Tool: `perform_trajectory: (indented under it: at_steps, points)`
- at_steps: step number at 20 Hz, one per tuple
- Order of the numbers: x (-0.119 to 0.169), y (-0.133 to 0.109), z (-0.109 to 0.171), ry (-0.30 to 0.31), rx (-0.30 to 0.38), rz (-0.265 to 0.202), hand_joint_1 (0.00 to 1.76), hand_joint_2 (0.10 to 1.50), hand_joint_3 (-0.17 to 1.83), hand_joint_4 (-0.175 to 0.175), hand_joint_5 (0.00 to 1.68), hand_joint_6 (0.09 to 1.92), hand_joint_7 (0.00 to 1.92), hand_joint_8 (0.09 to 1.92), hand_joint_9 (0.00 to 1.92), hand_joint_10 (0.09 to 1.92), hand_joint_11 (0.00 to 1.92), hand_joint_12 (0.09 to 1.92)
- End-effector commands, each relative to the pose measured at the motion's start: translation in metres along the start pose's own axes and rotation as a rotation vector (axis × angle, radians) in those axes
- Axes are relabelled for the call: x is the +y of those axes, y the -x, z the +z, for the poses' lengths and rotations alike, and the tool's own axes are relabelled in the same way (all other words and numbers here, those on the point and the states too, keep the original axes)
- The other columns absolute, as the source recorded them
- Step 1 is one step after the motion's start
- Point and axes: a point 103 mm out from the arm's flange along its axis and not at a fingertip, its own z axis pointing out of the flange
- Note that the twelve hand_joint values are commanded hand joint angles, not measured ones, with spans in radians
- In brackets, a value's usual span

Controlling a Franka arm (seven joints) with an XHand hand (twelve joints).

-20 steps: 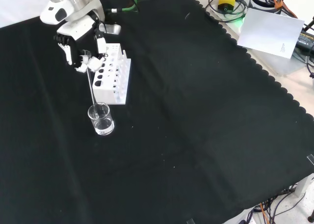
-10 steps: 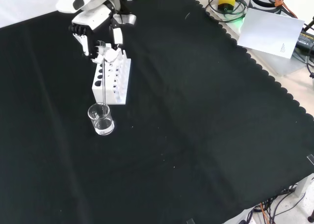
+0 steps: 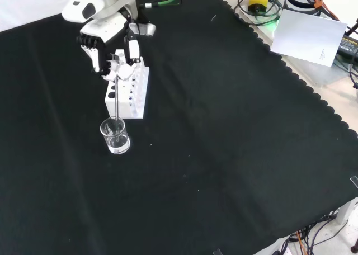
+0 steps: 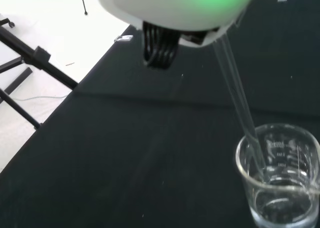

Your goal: Stir in the beaker to the left of the white test tube rack with the glass rod.

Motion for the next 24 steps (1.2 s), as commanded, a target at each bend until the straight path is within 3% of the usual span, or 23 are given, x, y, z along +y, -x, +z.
perform_trajectory:
  at_steps: [1,5,12,17,24]
  points:
    - [0.025,0.033,0.010,-0.013,0.031,0.011,1.21,0.55,0.93,-0.175,1.21,0.91,1.52,1.06,1.83,0.67,1.78,0.67]
    - [0.020,0.062,0.013,0.000,0.033,0.020,1.21,0.55,0.93,-0.175,1.21,0.91,1.52,1.06,1.83,0.67,1.78,0.67]
    - [-0.005,0.073,0.005,-0.002,0.034,0.065,1.21,0.55,0.93,-0.175,1.21,0.91,1.52,1.06,1.83,0.67,1.78,0.67]
    - [-0.025,0.053,-0.005,0.008,0.019,0.043,1.21,0.55,0.93,-0.175,1.21,0.91,1.52,1.06,1.83,0.67,1.79,0.67]
    - [-0.036,0.002,-0.006,-0.004,-0.002,-0.008,1.21,0.55,0.93,-0.175,1.21,0.91,1.52,1.06,1.83,0.67,1.79,0.67]
